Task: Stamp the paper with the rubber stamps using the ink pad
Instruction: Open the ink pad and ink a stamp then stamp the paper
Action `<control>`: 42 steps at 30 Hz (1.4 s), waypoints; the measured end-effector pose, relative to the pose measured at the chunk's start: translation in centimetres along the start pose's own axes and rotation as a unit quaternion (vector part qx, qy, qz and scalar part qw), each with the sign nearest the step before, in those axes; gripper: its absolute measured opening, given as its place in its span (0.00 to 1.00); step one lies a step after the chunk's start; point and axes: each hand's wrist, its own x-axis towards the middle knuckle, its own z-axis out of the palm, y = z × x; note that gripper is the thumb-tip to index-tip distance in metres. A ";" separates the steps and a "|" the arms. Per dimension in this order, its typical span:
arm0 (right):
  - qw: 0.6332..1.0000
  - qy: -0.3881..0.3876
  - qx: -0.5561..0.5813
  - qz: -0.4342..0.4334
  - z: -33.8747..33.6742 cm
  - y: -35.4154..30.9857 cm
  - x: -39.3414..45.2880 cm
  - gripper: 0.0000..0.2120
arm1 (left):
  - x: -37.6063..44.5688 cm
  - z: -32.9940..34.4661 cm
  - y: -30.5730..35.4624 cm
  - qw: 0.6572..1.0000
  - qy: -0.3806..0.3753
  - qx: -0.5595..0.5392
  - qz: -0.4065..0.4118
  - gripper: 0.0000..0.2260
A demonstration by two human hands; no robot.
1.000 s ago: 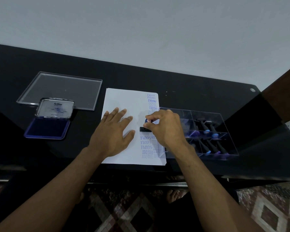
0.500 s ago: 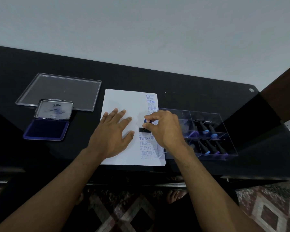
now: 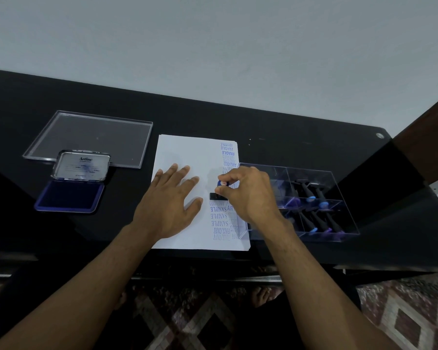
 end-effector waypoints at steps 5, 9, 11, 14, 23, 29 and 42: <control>1.000 0.008 0.004 0.003 0.2 0.1 -0.1 0.11 | 0.0 0.0 0.0 1.000 -0.003 -0.003 -0.001 0.34; 1.000 0.004 -0.002 -0.004 0.0 0.1 -0.2 0.09 | 0.0 -0.2 0.1 1.000 -0.002 -0.007 -0.001 0.35; 1.000 0.003 -0.004 -0.002 -0.1 0.0 -0.1 0.09 | 0.0 -0.2 0.1 1.000 -0.001 -0.008 -0.001 0.35; 1.000 -0.001 -0.010 -0.001 -0.1 -0.1 -0.1 0.10 | 0.0 -0.1 0.0 1.000 -0.002 -0.003 -0.001 0.34; 1.000 -0.001 -0.015 0.002 -0.3 -0.3 -0.2 0.10 | 0.0 0.0 0.0 1.000 -0.001 -0.007 0.000 0.35; 1.000 0.004 -0.003 -0.003 -0.4 -0.2 -0.2 0.09 | 0.1 0.1 -0.1 1.000 0.000 -0.002 0.000 0.33; 0.951 0.197 0.238 0.022 -0.5 1.1 -0.6 0.06 | -0.1 0.2 -0.3 1.000 0.005 -0.006 0.008 0.32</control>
